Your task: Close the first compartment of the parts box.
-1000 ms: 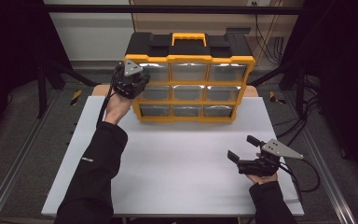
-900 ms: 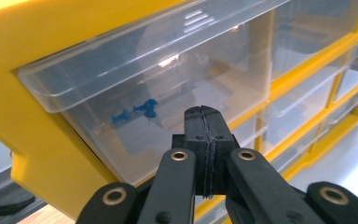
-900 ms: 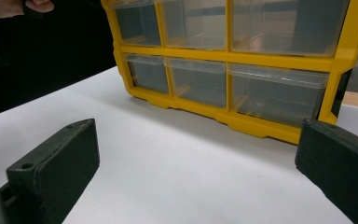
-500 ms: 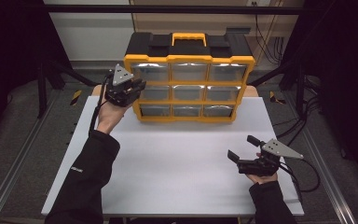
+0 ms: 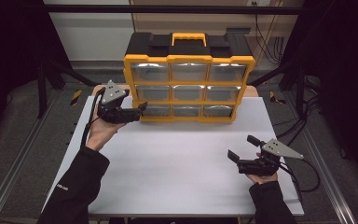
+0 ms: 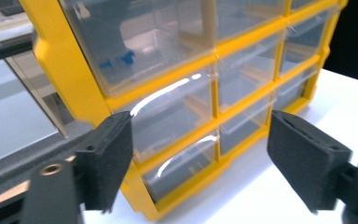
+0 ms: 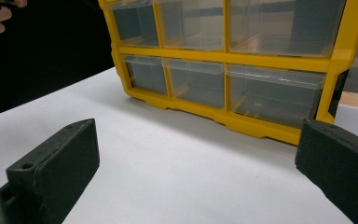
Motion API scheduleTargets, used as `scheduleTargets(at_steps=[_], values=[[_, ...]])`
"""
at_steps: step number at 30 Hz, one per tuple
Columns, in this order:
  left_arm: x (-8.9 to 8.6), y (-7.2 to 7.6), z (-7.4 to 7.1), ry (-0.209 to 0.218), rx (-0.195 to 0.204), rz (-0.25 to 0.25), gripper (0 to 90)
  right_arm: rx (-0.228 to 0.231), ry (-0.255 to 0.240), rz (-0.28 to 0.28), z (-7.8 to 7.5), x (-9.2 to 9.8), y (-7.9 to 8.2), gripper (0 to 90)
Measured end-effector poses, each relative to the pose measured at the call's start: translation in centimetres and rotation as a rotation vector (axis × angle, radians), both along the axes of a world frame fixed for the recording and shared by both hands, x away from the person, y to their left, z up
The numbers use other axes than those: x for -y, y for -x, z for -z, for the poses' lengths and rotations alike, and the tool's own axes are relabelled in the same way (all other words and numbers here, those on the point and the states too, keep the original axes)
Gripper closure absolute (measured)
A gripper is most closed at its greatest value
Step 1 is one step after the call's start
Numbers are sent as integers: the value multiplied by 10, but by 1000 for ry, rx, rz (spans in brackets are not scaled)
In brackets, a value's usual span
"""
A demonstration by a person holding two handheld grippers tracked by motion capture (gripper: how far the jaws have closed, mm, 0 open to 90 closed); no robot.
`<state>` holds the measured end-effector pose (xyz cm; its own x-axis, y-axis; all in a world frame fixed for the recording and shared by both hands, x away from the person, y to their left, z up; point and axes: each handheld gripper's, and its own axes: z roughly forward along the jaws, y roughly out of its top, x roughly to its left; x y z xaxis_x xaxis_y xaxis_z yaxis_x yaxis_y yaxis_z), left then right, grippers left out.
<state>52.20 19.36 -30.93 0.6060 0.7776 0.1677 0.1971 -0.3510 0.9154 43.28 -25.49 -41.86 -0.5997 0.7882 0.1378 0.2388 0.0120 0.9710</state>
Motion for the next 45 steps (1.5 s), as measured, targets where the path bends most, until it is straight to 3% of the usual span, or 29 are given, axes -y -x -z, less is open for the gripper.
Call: scheduleTargets(at_steps=[9,12,21,30,45], values=[[-10,21,25,26,3,12,66,0,9,4,0,0,0,3],[-14,29,32,44,-12,21,53,-1,5,4,0,0,0,3],[-28,52,48,97,2,36,27,-1,7,4,0,0,0,3],[-42,71,65,99,21,52,19,0,10,3,0,0,0,3],[-54,75,80,118,3,24,18,1,8,6,1,2,1,3]])
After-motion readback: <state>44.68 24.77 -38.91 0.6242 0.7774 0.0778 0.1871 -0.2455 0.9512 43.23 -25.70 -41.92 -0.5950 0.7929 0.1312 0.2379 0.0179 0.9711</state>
